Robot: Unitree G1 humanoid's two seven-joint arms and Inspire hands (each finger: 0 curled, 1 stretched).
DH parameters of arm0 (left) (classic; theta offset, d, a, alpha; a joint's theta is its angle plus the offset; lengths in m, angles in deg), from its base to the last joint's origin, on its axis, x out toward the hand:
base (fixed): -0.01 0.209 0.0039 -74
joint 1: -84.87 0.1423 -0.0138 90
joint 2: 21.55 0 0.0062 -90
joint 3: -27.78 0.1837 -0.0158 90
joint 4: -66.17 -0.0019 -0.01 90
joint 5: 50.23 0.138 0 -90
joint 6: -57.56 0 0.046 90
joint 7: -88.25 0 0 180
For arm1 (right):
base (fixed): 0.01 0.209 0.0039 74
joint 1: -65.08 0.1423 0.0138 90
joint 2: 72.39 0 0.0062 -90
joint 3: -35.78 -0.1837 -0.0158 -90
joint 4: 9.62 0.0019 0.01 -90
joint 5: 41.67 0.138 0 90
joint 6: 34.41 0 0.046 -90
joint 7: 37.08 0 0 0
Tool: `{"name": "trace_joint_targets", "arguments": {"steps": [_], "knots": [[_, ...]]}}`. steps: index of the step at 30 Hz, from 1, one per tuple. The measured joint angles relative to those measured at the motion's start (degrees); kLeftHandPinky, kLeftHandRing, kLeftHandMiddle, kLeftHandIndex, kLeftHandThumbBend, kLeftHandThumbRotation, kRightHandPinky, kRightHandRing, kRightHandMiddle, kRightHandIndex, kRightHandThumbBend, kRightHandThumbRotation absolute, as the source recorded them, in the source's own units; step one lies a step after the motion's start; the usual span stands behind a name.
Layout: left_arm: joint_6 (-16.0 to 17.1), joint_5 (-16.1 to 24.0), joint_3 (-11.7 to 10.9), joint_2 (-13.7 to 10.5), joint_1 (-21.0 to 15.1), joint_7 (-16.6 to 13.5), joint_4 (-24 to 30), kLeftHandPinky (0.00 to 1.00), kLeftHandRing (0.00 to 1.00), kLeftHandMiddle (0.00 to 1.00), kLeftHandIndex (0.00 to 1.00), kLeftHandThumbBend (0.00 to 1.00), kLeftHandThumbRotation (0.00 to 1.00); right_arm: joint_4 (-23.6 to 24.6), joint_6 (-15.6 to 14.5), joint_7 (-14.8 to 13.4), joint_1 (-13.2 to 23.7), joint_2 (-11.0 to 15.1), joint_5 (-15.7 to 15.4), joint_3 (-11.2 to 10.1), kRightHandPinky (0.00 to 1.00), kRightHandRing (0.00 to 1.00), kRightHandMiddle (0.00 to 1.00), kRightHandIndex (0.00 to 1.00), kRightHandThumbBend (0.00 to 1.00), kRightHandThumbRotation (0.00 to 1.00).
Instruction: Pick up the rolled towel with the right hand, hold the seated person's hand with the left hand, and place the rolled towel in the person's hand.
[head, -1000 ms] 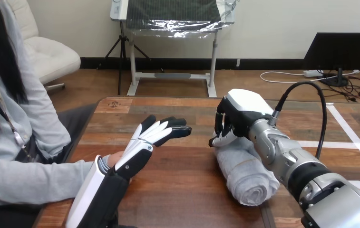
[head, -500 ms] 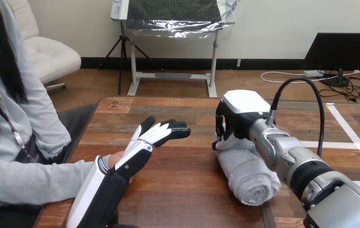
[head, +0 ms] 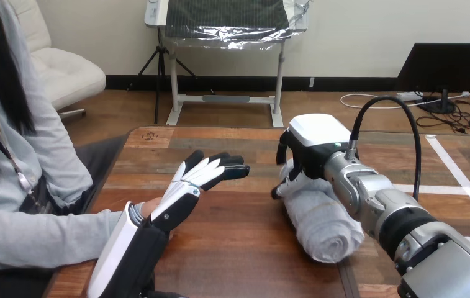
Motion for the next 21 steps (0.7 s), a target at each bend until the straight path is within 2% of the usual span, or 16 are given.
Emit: {"name": "trace_joint_targets", "arguments": {"steps": [12, 21], "knots": [[0.0, 0.1, 0.0, 0.1, -0.6, 0.0, -0.2, 1.0, 0.9, 0.87, 0.82, 1.0, 0.59, 3.2, 0.2, 1.6, 0.0, 2.0, 2.2, -0.9, 0.51, 0.73, 0.82, 0.87, 0.99, 0.55], [0.4, 0.1, 0.0, 0.4, -1.6, 0.0, -0.9, 1.0, 0.9, 0.87, 0.8, 1.0, 0.6, 7.4, 0.6, 4.0, 0.0, 4.8, 5.0, -2.8, 0.55, 0.79, 0.86, 0.91, 1.0, 0.56]]}}
